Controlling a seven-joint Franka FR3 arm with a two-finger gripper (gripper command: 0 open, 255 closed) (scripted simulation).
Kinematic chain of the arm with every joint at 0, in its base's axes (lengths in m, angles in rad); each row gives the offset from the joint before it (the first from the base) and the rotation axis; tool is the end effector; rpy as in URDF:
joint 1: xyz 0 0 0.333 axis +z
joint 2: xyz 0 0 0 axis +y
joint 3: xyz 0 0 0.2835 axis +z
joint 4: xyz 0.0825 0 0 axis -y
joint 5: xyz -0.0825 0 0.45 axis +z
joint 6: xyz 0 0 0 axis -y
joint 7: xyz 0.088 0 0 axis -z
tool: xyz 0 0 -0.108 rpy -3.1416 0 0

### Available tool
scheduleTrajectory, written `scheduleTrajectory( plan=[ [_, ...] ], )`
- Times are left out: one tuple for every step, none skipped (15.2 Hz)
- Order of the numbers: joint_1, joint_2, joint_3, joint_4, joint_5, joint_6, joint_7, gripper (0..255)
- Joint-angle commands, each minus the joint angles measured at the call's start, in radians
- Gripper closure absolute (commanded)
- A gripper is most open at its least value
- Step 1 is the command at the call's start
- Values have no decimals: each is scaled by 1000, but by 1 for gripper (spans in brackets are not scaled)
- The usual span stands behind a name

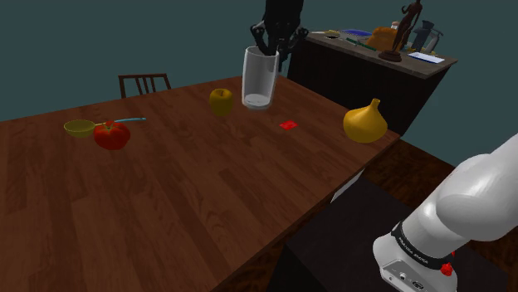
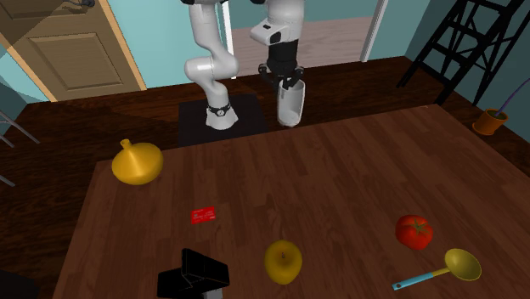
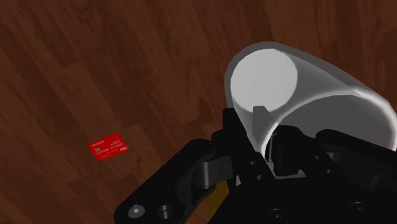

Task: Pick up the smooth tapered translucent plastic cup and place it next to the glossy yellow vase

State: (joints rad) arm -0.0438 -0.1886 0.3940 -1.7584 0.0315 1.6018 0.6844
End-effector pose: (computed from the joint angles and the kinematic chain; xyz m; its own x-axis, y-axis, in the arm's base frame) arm 0.5319 0.2142 0.5958 0.9420 -0.3334 0.0395 -0.3343 -0.9422 0.0201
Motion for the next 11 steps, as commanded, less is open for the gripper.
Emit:
scheduleTrajectory(
  plan=[
    [-15,-39,-31,-44,9,7,-51,255],
    [-23,-59,-49,-65,13,9,-78,255],
    [-31,-78,-67,-84,15,10,-105,255],
    [-38,-96,-85,-103,16,11,-131,255],
    [-46,-112,-103,-120,17,12,-157,255],
    [-53,-128,-121,-136,16,12,-183,255],
    [-61,-142,-139,-151,15,13,-209,255],
    [-68,-155,-157,-164,12,13,-234,255],
    [-76,-167,-175,-177,10,14,-260,255],
    [-83,-178,-193,-188,6,14,-285,255],
    [-91,-188,-211,-199,2,14,-310,255]
  ],
)
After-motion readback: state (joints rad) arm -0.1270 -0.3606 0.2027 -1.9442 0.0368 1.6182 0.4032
